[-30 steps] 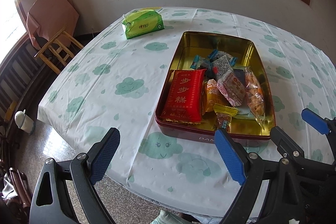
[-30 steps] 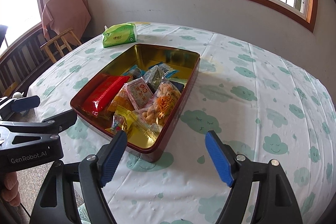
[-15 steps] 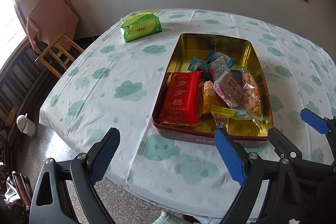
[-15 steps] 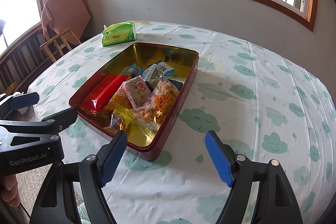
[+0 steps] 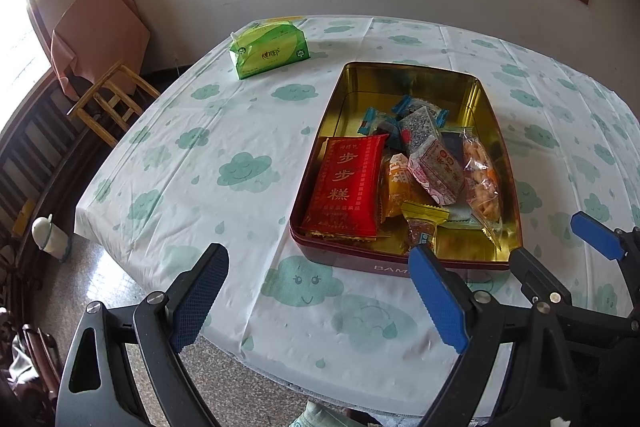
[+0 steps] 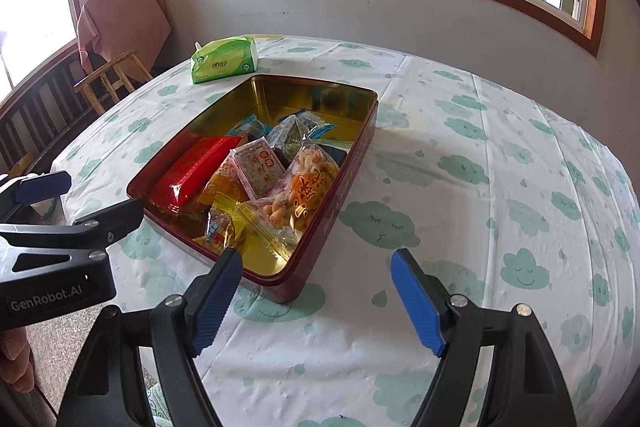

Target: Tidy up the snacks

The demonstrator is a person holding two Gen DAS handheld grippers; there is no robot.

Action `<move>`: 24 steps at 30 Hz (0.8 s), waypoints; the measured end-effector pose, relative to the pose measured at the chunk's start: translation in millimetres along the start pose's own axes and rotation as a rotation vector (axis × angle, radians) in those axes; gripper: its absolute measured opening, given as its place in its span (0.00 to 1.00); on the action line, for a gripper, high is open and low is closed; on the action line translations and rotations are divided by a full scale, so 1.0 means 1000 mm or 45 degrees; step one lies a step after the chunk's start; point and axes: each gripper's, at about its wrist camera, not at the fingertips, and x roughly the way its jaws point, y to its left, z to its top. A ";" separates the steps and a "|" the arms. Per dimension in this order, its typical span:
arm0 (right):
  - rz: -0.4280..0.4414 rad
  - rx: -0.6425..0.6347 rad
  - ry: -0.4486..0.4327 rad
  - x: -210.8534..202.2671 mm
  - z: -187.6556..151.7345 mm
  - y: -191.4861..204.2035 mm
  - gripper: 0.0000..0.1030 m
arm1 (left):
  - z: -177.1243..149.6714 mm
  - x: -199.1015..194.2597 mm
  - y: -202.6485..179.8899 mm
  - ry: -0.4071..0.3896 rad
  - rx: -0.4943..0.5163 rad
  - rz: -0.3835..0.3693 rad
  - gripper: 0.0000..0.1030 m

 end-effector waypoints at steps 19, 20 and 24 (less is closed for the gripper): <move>-0.003 -0.001 0.017 0.004 -0.001 0.002 0.77 | -0.001 0.002 0.001 0.005 -0.004 -0.002 0.87; -0.003 0.000 0.017 0.004 -0.001 0.002 0.77 | -0.001 0.002 0.001 0.006 -0.003 -0.002 0.87; -0.002 0.004 0.022 0.005 -0.002 0.002 0.77 | -0.001 0.002 0.002 0.010 -0.004 -0.009 0.87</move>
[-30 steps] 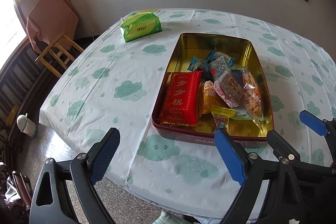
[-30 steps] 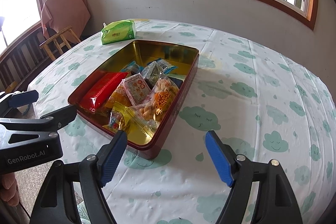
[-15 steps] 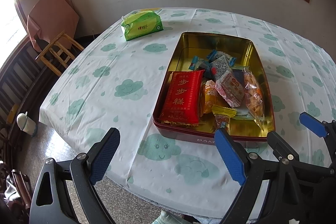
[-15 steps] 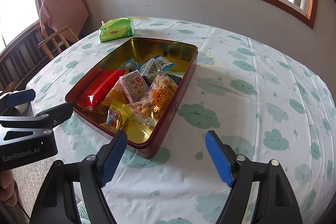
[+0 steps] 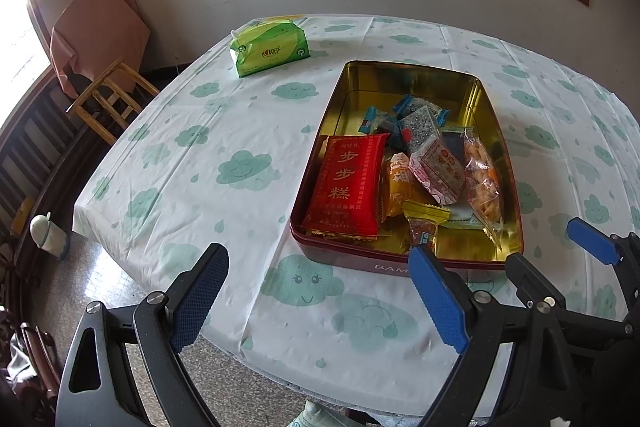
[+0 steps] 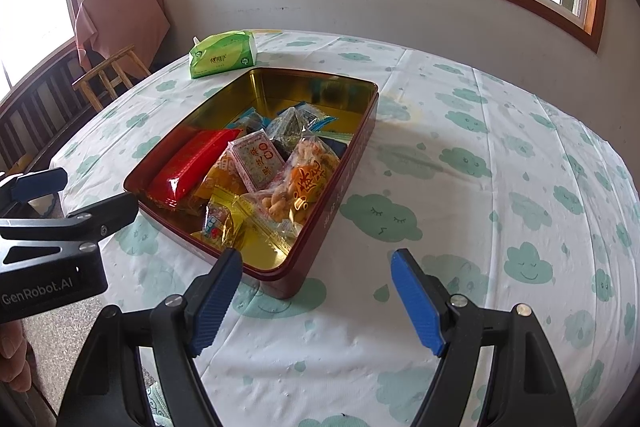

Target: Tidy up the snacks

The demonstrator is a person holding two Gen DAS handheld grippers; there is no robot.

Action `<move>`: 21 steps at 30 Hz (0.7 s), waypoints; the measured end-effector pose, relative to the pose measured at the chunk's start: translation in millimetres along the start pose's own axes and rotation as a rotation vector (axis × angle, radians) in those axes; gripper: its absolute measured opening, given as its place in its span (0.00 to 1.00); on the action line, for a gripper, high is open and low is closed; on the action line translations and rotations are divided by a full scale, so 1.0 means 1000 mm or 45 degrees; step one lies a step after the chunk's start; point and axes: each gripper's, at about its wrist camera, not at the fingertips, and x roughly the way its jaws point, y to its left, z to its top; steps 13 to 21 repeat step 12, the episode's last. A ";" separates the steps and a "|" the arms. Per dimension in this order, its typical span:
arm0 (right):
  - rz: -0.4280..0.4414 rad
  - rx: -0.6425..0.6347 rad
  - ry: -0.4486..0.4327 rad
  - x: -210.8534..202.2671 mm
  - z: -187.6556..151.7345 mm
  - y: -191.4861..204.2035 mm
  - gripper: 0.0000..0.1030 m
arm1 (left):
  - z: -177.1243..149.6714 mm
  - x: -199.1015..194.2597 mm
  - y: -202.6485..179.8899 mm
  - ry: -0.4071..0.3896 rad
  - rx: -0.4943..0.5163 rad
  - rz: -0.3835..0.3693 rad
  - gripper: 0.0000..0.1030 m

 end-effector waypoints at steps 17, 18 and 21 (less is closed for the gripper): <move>0.006 0.013 0.013 0.003 -0.001 -0.002 0.77 | -0.001 0.004 -0.001 0.020 -0.006 -0.030 0.88; 0.006 0.013 0.013 0.003 -0.001 -0.002 0.77 | -0.001 0.004 -0.001 0.020 -0.006 -0.030 0.88; 0.006 0.013 0.013 0.003 -0.001 -0.002 0.77 | -0.001 0.004 -0.001 0.020 -0.006 -0.030 0.88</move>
